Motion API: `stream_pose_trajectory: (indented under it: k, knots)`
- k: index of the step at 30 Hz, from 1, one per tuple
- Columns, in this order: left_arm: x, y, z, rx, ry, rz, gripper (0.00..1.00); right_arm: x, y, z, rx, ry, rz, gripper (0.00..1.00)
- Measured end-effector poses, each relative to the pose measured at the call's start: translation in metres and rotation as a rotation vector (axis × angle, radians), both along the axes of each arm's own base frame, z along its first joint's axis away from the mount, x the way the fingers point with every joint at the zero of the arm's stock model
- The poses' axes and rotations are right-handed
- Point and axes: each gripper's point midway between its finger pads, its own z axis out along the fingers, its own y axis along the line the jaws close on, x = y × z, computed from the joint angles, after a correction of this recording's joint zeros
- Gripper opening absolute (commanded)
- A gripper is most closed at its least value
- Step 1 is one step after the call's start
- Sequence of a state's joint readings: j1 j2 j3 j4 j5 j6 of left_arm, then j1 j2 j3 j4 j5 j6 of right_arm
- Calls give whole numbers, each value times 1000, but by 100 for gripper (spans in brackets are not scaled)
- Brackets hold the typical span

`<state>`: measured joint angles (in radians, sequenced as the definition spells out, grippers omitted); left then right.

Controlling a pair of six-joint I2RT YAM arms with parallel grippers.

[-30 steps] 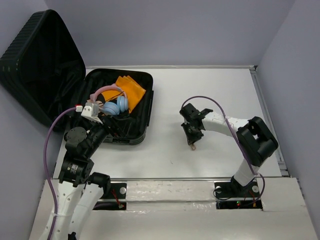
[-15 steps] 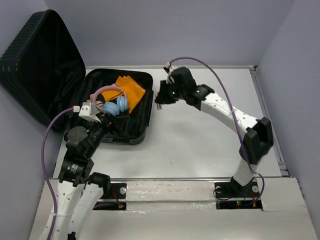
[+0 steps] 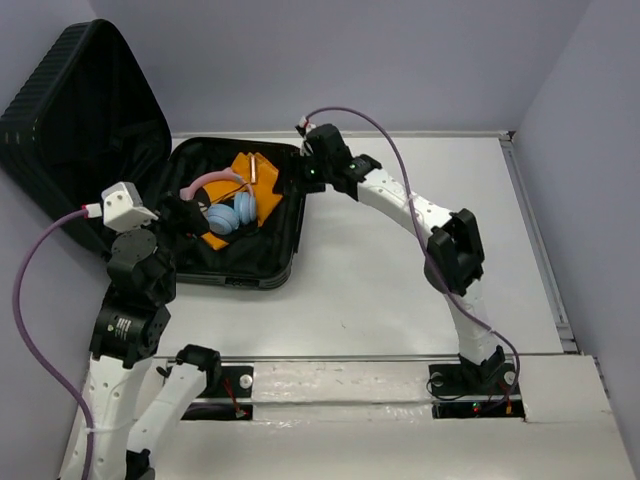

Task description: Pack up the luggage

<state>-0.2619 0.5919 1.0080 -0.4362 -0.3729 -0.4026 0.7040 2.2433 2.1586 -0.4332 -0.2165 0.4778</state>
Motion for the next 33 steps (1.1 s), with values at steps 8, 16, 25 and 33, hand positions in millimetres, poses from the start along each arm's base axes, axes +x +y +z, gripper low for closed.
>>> stream_pose_trajectory:
  k: [8, 16, 25, 33]
  knots:
    - [-6, 77, 10, 137, 92, 436, 99, -99, -74, -33, -39, 91, 42, 75]
    - [-2, 177, -39, 181, 337, 840, 97, -131, -89, -58, -4, 89, 92, 81]
    - [-9, 198, -57, 267, 387, 954, 89, -138, -90, -75, -13, 85, 134, 82]
    - [8, 215, -39, 348, 413, 1033, 61, -126, -70, -86, 23, 121, 154, 84]
